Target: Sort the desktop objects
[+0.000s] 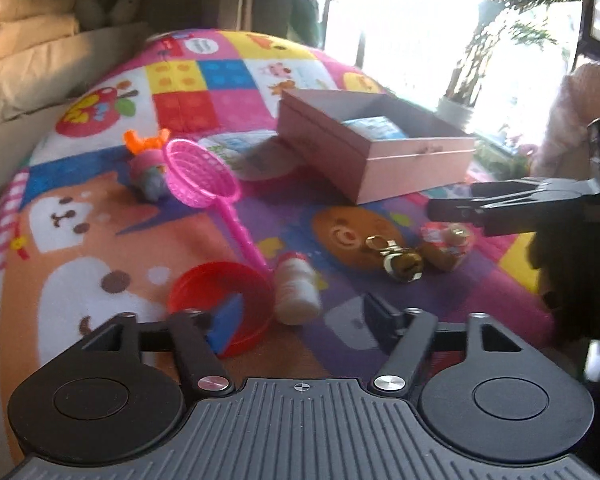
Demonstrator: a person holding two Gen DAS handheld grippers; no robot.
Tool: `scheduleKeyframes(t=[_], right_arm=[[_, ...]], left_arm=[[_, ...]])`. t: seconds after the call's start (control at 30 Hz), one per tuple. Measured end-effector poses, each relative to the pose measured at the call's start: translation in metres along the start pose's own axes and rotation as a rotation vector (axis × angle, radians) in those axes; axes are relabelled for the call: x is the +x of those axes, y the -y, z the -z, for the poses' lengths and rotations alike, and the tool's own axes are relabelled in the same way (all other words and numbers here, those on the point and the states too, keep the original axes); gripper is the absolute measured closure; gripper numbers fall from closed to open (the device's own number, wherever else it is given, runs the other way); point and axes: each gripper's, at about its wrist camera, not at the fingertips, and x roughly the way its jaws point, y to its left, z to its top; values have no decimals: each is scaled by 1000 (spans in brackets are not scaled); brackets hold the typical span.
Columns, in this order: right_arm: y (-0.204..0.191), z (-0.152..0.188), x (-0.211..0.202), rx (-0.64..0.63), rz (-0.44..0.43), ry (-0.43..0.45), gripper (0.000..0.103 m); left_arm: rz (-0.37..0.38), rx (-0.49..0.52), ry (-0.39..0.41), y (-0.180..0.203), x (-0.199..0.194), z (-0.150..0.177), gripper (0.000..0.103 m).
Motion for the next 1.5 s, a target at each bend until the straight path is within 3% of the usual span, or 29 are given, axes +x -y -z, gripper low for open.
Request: scheduleKeyframes(t=[0.23,0.4,0.53,0.67,0.73,0.83,0.9,1.0,1.2,1.37,1.5], right_arm=[[1,1,0,15,18,-7,0],[1,0,4,15,17,-29,0],[1,1,5,20,22,-37,0],[1,0,7,20,25,-50,0],[1,0,8,21,27,-53,0],[2,0,7,24,24,-51,0],[2,0,8,22,22,-58,0],[1,-1,10,19,23,-73,0],[8,-2,16,66,-12,-117,0],[15,-3,18,99,-49,-144,0],[13,-2,19,91,-49,-143,0]], left_arm=[[-162,76,-51,-10,7,0,12],[-382,148,-38,-19,5,-1,8],[-406,74,-39,-34,0,-8,7],[-429,75,-39,-31,-4,-7,7],[-394,44,-28,-28,-11,-6,7],[-218,-55,-48,-27,-23,-4,7],[-158,-85,-76,-23,-26,-1,7],[-178,-44,-104,-13,-28,5,7],[-142,-48,-119,-14,-27,10,8],[-30,-124,-104,-16,-41,7,9],[10,-93,-126,-8,-42,11,8]])
